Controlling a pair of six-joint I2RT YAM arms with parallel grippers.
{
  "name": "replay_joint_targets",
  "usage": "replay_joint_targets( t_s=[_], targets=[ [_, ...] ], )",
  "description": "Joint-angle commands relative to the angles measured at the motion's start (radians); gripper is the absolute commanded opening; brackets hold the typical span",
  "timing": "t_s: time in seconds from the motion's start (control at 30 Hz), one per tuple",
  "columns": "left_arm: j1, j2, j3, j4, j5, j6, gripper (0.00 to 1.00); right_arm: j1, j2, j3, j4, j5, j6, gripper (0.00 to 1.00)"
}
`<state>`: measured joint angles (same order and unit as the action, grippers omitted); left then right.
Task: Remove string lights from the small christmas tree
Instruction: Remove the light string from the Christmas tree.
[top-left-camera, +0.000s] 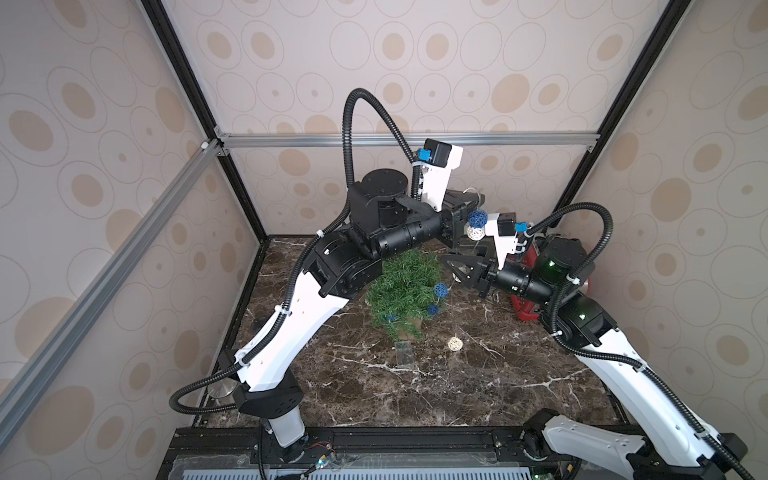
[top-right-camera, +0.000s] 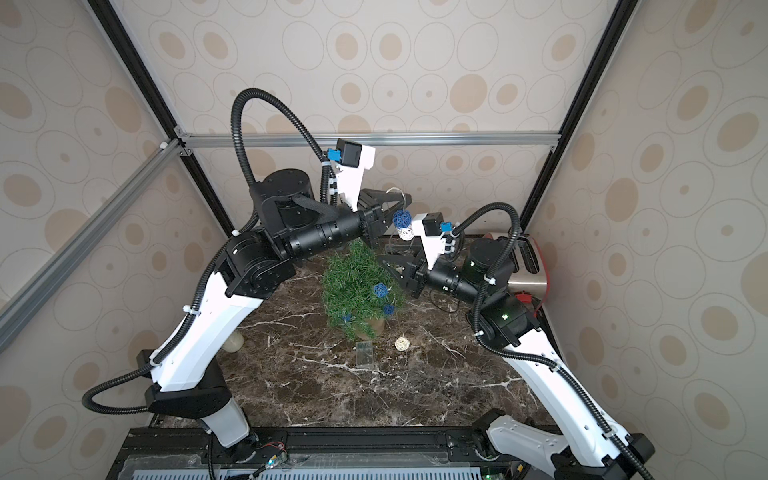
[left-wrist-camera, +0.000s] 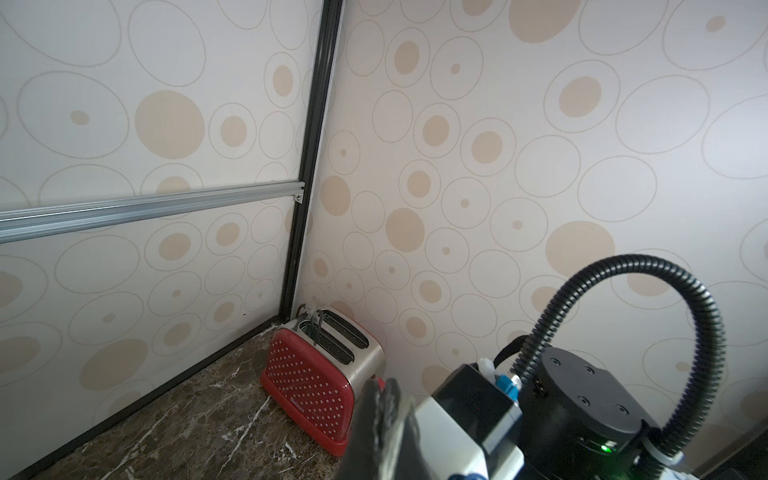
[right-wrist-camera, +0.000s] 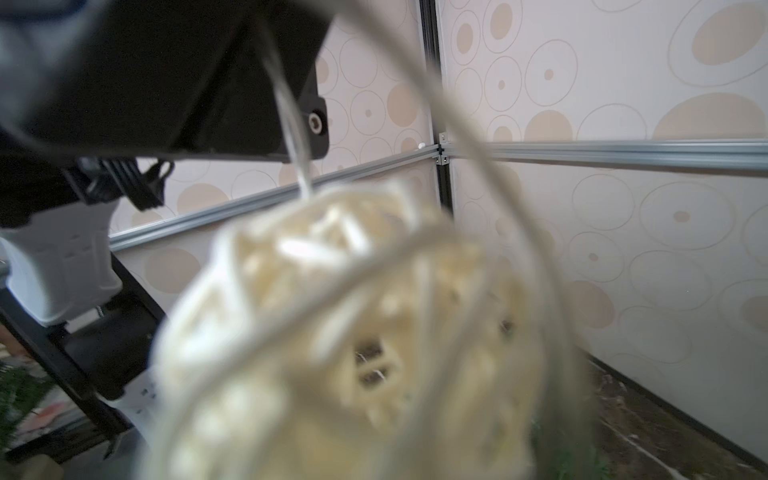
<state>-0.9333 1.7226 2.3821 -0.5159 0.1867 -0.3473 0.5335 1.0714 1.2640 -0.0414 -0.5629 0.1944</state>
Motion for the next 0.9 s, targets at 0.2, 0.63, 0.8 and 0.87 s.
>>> replay_joint_targets(
  t_s=[0.2, 0.63, 0.8, 0.87],
  targets=[
    [-0.009, -0.025, 0.028, -0.019, -0.077, 0.036, 0.53, 0.001, 0.035, 0.095, -0.053, 0.162, -0.040, 0.00],
    [0.068, -0.174, -0.122, -0.034, -0.253, 0.126, 0.99, -0.107, 0.233, 0.425, -0.073, 0.309, -0.062, 0.00],
    [0.106, -0.240, -0.230, -0.010, -0.342, 0.196, 0.99, -0.164, 0.319, 0.538, -0.087, 0.336, -0.066, 0.00],
    [0.107, -0.255, -0.264, 0.002, -0.389, 0.239, 0.99, -0.193, 0.355, 0.586, -0.094, 0.339, -0.063, 0.00]
  ],
)
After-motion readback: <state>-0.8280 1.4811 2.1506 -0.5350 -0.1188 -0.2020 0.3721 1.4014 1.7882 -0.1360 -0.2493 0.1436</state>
